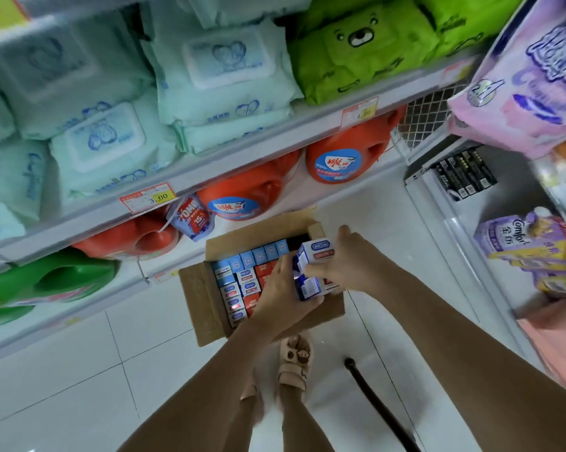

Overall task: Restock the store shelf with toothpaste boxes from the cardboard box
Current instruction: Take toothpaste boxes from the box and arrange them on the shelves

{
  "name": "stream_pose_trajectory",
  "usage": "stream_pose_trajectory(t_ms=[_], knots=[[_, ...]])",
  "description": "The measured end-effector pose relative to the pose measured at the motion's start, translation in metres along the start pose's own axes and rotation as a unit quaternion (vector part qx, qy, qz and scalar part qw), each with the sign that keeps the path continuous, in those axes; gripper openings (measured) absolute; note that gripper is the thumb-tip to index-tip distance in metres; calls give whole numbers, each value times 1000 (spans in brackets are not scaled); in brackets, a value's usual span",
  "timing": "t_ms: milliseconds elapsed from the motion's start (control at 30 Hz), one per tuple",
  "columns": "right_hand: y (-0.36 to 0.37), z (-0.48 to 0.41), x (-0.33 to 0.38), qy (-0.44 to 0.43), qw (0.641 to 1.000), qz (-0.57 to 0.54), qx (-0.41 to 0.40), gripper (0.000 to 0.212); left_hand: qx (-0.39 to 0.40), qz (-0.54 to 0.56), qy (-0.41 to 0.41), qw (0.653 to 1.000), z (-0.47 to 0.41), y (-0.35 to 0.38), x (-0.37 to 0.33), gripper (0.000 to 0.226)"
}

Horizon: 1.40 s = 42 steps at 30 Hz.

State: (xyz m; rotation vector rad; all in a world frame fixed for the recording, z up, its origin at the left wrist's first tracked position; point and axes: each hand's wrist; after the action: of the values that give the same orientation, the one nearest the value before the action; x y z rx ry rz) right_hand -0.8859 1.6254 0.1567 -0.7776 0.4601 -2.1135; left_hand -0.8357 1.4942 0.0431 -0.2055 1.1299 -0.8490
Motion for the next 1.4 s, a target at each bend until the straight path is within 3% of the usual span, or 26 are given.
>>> stream_pose_trajectory(t_ms=[67, 167, 267, 367, 400, 467, 567, 667, 767, 900, 1000, 1133, 1267, 1400], knots=[[-29, 27, 12, -39, 996, -73, 23, 47, -16, 130, -64, 989, 15, -18, -22, 69], [-67, 69, 18, -75, 983, -169, 12, 18, -27, 388, -119, 914, 42, -55, -58, 53], [-85, 104, 13, -62, 989, -135, -9, 57, -41, 530, -139, 835, 73, -94, -97, 27], [-96, 150, 24, -134, 977, -157, 48, 57, -39, 586, -148, 796, 101, -124, -132, 12], [-96, 168, 31, -156, 969, -175, 82, 53, -40, 594, -147, 790, 110, -132, -143, 13], [-92, 198, 41, -209, 954, -188, 109, 63, -51, 615, -157, 771, 126, -146, -162, 37], [-83, 225, 50, -261, 956, -128, 27, 82, -62, 647, -161, 743, 148, -165, -188, 55], [-81, 247, 62, -272, 957, -75, -64, 75, -62, 641, -158, 749, 172, -182, -206, 49], [-84, 267, 78, -263, 959, -52, -93, 68, -58, 639, -135, 755, 194, -205, -220, 49], [-99, 294, 96, -244, 963, -92, -61, 55, -40, 628, -81, 773, 217, -232, -231, 57], [-108, 315, 108, -241, 953, -178, -34, 45, -29, 609, -73, 789, 232, -252, -235, 44], [-110, 339, 124, -222, 930, -293, -5, 53, -7, 588, -47, 807, 246, -279, -236, 24], [-106, 355, 127, -215, 910, -355, -2, 67, -2, 572, -15, 820, 254, -299, -235, 39], [-109, 371, 126, -218, 896, -387, -24, 66, 13, 599, -21, 800, 254, -308, -232, 28]])
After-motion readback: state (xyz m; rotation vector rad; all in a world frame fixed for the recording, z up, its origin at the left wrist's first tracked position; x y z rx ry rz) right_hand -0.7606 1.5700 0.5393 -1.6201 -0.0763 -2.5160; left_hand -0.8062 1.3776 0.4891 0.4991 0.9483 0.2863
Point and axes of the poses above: each hand's wrist, its own z-axis away from the middle knuckle, its own y-axis out of the palm, x = y × z, and after that the axes turned 3 degrees about -z, right-handed
